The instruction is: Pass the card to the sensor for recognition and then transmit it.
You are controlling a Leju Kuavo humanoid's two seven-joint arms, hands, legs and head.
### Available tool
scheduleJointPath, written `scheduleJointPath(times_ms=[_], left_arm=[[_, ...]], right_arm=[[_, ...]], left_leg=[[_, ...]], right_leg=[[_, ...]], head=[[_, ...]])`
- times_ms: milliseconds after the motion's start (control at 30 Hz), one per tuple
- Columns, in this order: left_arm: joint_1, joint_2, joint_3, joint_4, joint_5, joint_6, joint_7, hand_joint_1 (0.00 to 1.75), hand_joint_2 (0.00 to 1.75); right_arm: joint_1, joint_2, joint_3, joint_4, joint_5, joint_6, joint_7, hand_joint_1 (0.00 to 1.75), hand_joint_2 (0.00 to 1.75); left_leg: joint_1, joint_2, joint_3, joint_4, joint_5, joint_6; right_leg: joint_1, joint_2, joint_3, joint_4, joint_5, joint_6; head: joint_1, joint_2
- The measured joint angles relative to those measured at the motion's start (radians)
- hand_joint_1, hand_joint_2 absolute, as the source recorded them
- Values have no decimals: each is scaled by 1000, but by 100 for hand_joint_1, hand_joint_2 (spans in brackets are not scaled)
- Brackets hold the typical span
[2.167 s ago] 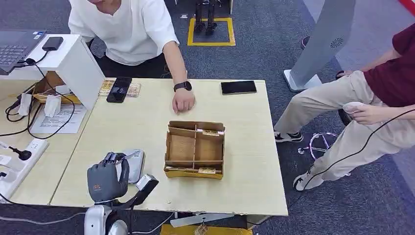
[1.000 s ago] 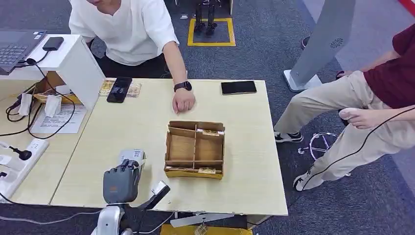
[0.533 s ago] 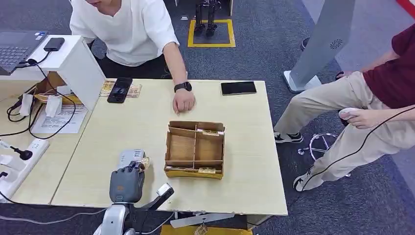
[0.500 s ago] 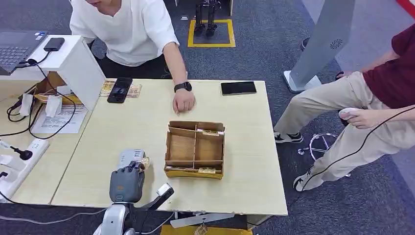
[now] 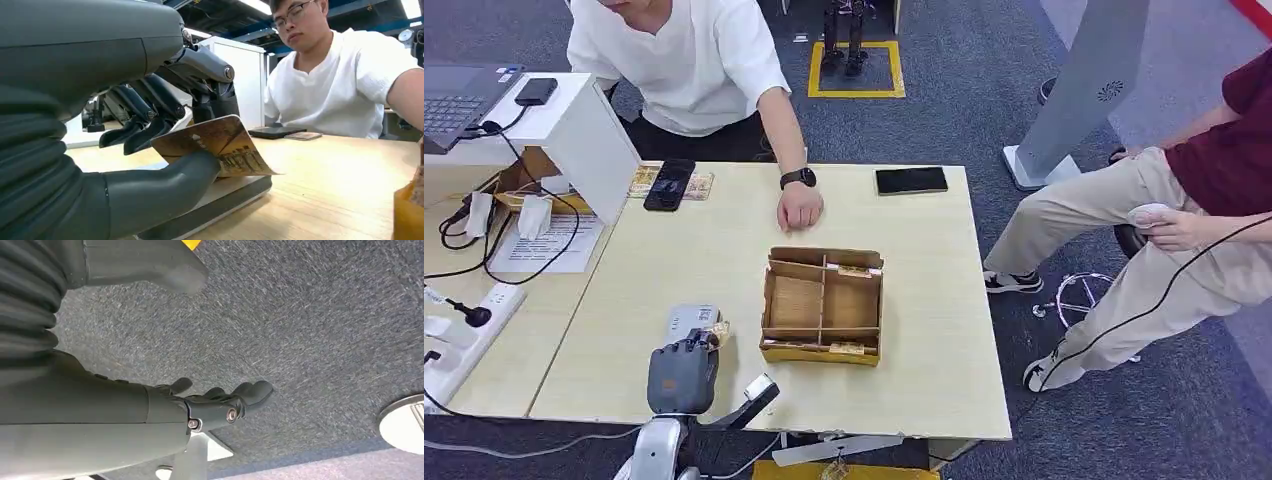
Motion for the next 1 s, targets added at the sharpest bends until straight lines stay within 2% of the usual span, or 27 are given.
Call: scheduleJointPath(times_ms=[200, 433, 533, 567, 667, 733, 800, 833, 900, 1000], left_arm=[[26, 0, 0, -69, 0, 5, -2, 175, 175], [38, 0, 0, -92, 0, 5, -3, 175, 175], [56, -4, 5, -138, 11, 5, -40, 175, 175], [67, -11, 15, -167, 13, 5, -64, 175, 175], [97, -54, 78, -288, 55, 5, -199, 175, 175], [104, -106, 139, -358, 133, 5, -368, 175, 175], [101, -180, 241, -419, 258, 5, -557, 175, 175], [96, -205, 275, -437, 314, 5, -610, 175, 175], [82, -234, 310, -460, 389, 4, -646, 175, 175], [65, -244, 332, -475, 443, 4, -664, 175, 175]], right_arm=[[3, 0, 4, 0, -1, 0, 0, 0, 175], [4, 0, 11, 0, -1, 0, 0, 0, 175], [4, 0, 11, -2, 3, 0, 0, 0, 175], [5, 0, 11, -2, 8, 0, 0, 0, 175], [4, 0, 8, -7, 31, 0, -2, 0, 175], [3, 0, -1, -11, 51, 0, -5, 0, 175], [1, 0, -15, -15, 75, 0, -10, 0, 175], [0, 2, -23, -18, 87, 0, -14, 0, 175], [-3, 3, -37, -19, 102, 0, -20, 0, 175], [-9, 3, -55, -20, 123, 0, -22, 0, 175]], left_leg=[[0, 0, 0, 0, 0, 0], [0, 0, 0, 0, 0, 0], [0, 0, 0, 0, 0, 0], [0, 0, 0, 0, 0, 0], [0, -1, -1, 0, 0, 0], [0, -1, -2, 0, 0, 0], [0, 0, -2, 0, 0, 0], [0, 0, -1, 0, 0, 0], [0, 0, -1, 0, 0, 0], [0, 0, 0, 0, 0, 0]], right_leg=[[0, 0, 0, 0, 0, 0], [0, -1, 0, 0, 0, 0], [0, 0, 0, 0, 0, 0], [0, 0, 0, 0, 0, 0], [0, -1, -1, 0, 0, 0], [0, -1, -1, 0, 0, 0], [0, 0, -1, 0, 0, 0], [0, 0, -1, 0, 0, 0], [0, 0, -1, 0, 0, 0], [0, -1, -1, 0, 0, 0]], head=[[0, 0], [0, 0], [0, 0], [0, 0], [0, 0], [0, 0], [0, 0], [0, 0], [0, 0], [-1, 0]])
